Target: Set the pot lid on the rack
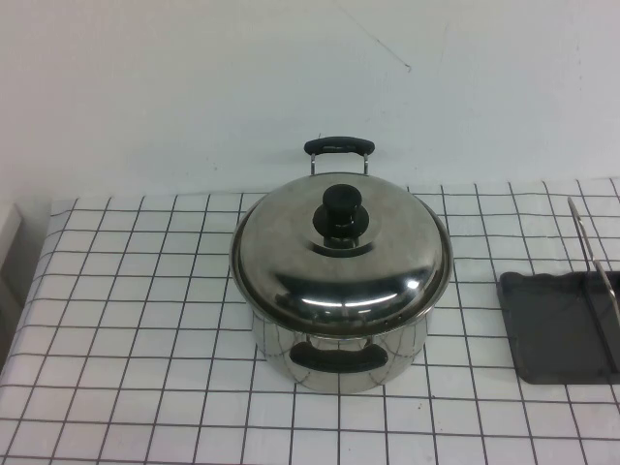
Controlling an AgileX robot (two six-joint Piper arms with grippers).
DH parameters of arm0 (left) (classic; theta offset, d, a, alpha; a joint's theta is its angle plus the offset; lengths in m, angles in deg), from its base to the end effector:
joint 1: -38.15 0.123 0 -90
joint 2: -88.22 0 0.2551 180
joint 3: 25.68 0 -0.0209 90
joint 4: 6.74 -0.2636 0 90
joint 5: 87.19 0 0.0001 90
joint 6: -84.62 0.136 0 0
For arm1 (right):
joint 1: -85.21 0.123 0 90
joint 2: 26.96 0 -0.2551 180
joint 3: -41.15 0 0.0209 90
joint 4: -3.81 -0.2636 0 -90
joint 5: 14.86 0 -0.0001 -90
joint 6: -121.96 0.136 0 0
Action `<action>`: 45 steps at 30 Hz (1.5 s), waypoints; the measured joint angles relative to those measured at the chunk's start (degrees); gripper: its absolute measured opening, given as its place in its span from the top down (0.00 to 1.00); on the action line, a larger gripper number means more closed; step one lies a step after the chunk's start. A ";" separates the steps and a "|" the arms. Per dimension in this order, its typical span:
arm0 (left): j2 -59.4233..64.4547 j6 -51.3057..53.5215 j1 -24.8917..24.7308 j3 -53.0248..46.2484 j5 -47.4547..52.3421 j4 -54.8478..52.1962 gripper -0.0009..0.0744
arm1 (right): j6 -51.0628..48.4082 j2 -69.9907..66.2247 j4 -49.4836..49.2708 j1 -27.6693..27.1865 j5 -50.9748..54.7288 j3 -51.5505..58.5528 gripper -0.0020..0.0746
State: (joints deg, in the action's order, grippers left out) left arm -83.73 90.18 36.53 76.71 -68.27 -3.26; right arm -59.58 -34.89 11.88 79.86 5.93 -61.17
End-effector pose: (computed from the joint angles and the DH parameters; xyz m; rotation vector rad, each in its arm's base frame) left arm 0.1401 -0.0066 0.1653 0.0758 1.8231 -0.0100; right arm 0.1377 -0.0197 0.1612 -0.0259 1.8590 -0.2214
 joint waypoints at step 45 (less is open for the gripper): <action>0.00 -17.03 0.00 -0.24 -11.12 36.62 0.99 | 0.00 0.00 0.00 0.00 0.00 0.00 0.98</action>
State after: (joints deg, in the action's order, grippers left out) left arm -83.73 73.15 36.53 76.47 -79.39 33.37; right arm -59.58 -34.89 11.88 79.86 5.93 -61.17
